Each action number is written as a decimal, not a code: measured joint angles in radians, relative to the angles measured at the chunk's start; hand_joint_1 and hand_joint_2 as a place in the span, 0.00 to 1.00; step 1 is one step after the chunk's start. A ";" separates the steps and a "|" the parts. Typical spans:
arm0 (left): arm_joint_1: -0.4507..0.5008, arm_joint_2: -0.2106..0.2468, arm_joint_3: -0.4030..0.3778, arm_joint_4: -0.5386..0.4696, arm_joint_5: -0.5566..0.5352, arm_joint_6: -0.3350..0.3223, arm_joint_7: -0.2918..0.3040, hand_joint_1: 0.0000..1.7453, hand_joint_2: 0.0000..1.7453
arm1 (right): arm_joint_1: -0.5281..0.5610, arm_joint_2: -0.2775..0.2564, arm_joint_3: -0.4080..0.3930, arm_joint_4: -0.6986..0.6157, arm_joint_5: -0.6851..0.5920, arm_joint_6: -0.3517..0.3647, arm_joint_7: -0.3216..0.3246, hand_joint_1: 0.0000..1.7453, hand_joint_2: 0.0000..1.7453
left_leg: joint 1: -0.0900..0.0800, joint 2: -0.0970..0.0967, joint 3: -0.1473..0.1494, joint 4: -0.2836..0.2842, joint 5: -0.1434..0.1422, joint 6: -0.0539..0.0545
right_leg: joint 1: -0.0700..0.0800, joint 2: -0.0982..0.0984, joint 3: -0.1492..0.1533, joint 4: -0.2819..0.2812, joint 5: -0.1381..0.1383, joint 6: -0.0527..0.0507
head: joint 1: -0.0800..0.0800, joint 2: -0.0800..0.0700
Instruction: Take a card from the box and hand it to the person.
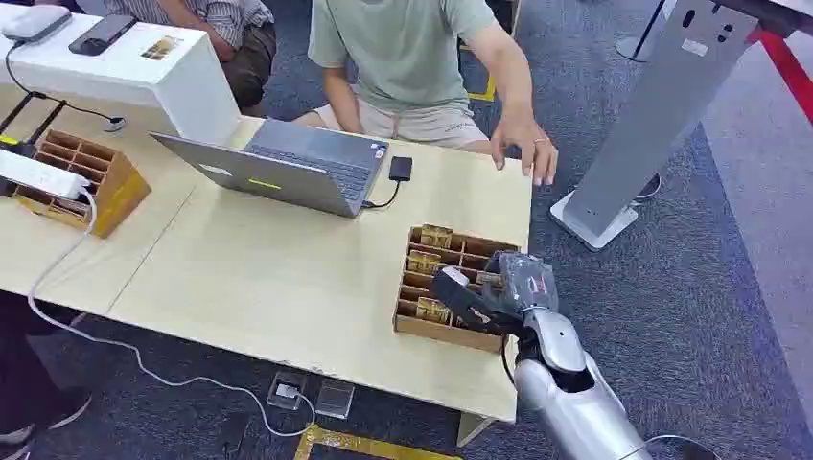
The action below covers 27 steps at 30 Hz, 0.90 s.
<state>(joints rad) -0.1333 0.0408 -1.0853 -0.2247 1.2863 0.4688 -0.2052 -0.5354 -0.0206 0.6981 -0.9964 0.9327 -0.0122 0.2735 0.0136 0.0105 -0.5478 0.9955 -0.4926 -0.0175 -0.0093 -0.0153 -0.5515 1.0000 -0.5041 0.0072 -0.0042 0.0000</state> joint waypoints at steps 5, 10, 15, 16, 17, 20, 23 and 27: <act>0.000 0.000 -0.001 0.000 0.000 0.000 0.000 0.00 0.00 | 0.000 0.000 0.001 0.000 0.000 0.000 0.000 0.63 1.00 | 0.000 0.000 0.000 0.000 0.000 0.000 | 0.000 0.000 0.000 0.000 0.000 0.000 | 0.000 0.000; 0.000 0.000 -0.001 0.000 0.000 0.000 0.000 0.00 0.00 | 0.000 0.000 0.001 0.000 -0.001 0.005 0.003 0.72 1.00 | 0.000 0.000 0.000 0.000 0.000 0.000 | 0.000 0.000 0.000 0.000 0.000 0.000 | -0.001 0.000; 0.000 0.000 -0.002 0.000 0.000 0.000 0.004 0.00 0.00 | 0.000 0.000 0.002 -0.006 -0.005 0.009 0.010 0.76 1.00 | 0.000 0.000 0.000 0.000 0.000 0.000 | 0.000 0.000 0.000 0.000 0.000 0.000 | -0.001 0.000; 0.000 0.000 -0.002 0.000 0.000 0.000 0.004 0.00 0.00 | 0.000 0.000 0.002 -0.008 -0.009 0.010 0.011 0.77 1.00 | 0.000 0.000 0.000 0.000 0.000 0.000 | 0.000 0.000 0.000 0.000 0.000 0.000 | 0.000 0.000; 0.000 0.000 -0.003 0.000 0.000 0.000 0.004 0.00 0.00 | 0.001 0.000 0.002 -0.011 -0.011 0.011 0.012 0.78 1.00 | 0.000 0.000 0.000 0.000 0.000 0.000 | 0.000 0.000 0.000 0.000 0.000 0.000 | 0.000 0.000; 0.000 0.000 -0.003 0.000 0.000 0.000 0.004 0.00 0.00 | 0.001 0.000 0.002 -0.011 -0.011 0.011 0.012 0.77 1.00 | 0.000 0.000 0.000 0.000 0.000 0.000 | 0.000 0.000 0.000 0.000 0.000 0.000 | 0.000 0.000; 0.000 0.000 -0.006 0.000 -0.003 0.000 0.008 0.00 0.00 | 0.010 0.000 0.004 -0.030 -0.024 0.011 0.013 0.79 1.00 | 0.000 0.000 0.000 0.000 0.000 0.000 | 0.000 0.000 0.000 0.000 0.000 0.000 | -0.001 0.000; 0.000 0.000 -0.008 0.000 -0.003 0.003 0.010 0.00 0.00 | 0.015 -0.003 0.008 -0.050 -0.034 0.011 0.018 0.80 1.00 | 0.000 0.000 0.000 0.000 0.000 0.000 | 0.000 0.000 0.000 0.000 0.000 0.000 | 0.000 0.000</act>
<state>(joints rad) -0.1332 0.0408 -1.0929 -0.2247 1.2833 0.4715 -0.1953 -0.5200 -0.0240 0.7061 -1.0464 0.8984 -0.0008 0.2918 0.0136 0.0104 -0.5476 0.9956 -0.4925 -0.0176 -0.0093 -0.0154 -0.5515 1.0000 -0.5041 0.0072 -0.0046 0.0000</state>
